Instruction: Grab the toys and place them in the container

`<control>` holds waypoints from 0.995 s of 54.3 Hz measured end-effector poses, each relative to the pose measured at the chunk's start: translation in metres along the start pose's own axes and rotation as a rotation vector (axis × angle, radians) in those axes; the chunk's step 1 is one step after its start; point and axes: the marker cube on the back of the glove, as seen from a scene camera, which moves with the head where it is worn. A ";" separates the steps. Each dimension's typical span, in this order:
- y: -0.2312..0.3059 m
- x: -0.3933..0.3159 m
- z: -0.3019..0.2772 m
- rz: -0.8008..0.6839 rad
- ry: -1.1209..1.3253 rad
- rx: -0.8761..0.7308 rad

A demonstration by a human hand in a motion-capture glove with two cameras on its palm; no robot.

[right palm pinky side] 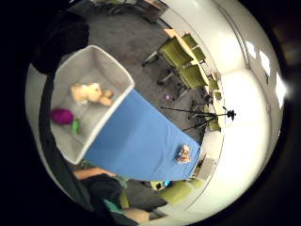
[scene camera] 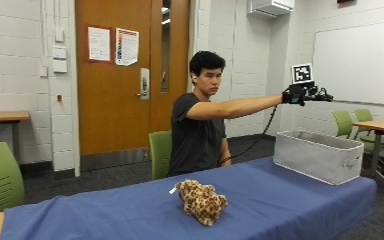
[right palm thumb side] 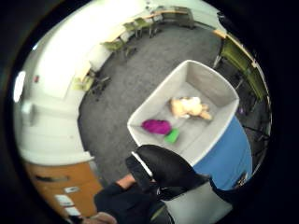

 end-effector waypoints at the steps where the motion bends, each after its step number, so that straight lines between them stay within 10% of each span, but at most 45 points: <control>1: 0.005 0.006 -0.003 0.014 -0.010 0.003; 31: 0.221 0.351 -0.026 0.520 0.190 -0.036; 54: 0.321 0.518 0.099 0.737 0.201 -0.156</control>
